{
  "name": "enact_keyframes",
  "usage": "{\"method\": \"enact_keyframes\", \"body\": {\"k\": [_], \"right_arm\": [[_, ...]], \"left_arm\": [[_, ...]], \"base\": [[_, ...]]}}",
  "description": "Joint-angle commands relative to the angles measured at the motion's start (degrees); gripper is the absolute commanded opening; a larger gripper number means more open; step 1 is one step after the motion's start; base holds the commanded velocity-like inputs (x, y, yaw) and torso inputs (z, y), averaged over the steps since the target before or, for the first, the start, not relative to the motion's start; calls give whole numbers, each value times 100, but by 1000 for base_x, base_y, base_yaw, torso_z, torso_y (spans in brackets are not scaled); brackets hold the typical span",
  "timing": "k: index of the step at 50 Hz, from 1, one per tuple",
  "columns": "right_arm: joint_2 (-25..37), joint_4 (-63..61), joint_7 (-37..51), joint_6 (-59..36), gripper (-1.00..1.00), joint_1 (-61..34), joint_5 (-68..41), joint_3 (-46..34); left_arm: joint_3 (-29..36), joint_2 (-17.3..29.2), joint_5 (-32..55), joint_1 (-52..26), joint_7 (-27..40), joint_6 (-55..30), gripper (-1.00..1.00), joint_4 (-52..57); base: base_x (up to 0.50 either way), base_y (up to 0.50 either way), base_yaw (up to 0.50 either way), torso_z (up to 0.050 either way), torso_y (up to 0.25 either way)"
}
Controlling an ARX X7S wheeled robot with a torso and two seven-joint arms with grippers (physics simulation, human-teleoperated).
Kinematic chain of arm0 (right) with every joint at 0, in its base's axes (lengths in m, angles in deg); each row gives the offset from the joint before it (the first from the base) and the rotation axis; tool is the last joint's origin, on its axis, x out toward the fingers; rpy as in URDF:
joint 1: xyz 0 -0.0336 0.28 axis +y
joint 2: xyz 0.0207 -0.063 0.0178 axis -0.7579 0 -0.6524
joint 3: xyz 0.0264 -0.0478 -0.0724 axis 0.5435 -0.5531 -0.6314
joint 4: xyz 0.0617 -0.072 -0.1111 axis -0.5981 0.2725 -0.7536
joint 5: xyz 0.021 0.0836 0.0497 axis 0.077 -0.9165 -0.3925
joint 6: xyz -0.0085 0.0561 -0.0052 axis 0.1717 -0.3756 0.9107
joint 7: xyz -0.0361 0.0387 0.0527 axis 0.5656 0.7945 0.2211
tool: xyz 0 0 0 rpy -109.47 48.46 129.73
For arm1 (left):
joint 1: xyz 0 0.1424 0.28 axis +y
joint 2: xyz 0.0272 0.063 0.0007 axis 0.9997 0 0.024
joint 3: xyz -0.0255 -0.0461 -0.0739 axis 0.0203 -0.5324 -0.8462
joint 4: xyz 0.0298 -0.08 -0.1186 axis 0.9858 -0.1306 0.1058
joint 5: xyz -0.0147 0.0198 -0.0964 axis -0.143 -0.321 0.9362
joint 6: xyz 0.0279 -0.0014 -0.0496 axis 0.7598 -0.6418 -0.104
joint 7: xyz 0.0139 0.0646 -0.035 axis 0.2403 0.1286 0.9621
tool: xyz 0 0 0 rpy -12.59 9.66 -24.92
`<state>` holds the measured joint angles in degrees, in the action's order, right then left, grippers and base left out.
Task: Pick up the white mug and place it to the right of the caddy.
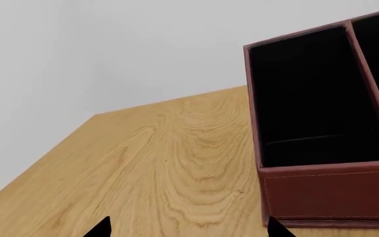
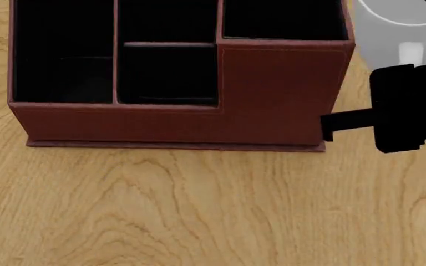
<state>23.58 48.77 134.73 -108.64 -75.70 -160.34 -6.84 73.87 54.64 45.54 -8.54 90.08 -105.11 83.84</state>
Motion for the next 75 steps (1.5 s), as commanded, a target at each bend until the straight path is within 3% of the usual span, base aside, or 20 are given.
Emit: {"method": "enact_keyframes", "body": {"k": [1, 20, 39, 59, 75], "right_arm": [[284, 487, -70, -460, -100, -269, 329, 12], [74, 1389, -1228, -429, -100, 179, 1455, -35], [-590, 2673, -2767, 438, -100, 1149, 2858, -315], [-2577, 5987, -5171, 1017, -100, 1571, 4359, -1133], [-3290, 7268, -5990, 1083, -100, 1697, 4726, -1420]], "left_arm": [[26, 17, 30, -62, 15, -77, 100, 44], [175, 57, -32, -78, 81, -74, 100, 9], [631, 80, -258, -274, 226, -62, 100, -305], [1039, 38, -427, -561, 328, 77, 100, -803], [992, 53, -394, -545, 321, 200, 100, -910]], "base": [[0, 0, 0, 0, 0], [0, 0, 0, 0, 1], [0, 0, 0, 0, 1], [0, 0, 0, 0, 1], [0, 0, 0, 0, 1]]}}
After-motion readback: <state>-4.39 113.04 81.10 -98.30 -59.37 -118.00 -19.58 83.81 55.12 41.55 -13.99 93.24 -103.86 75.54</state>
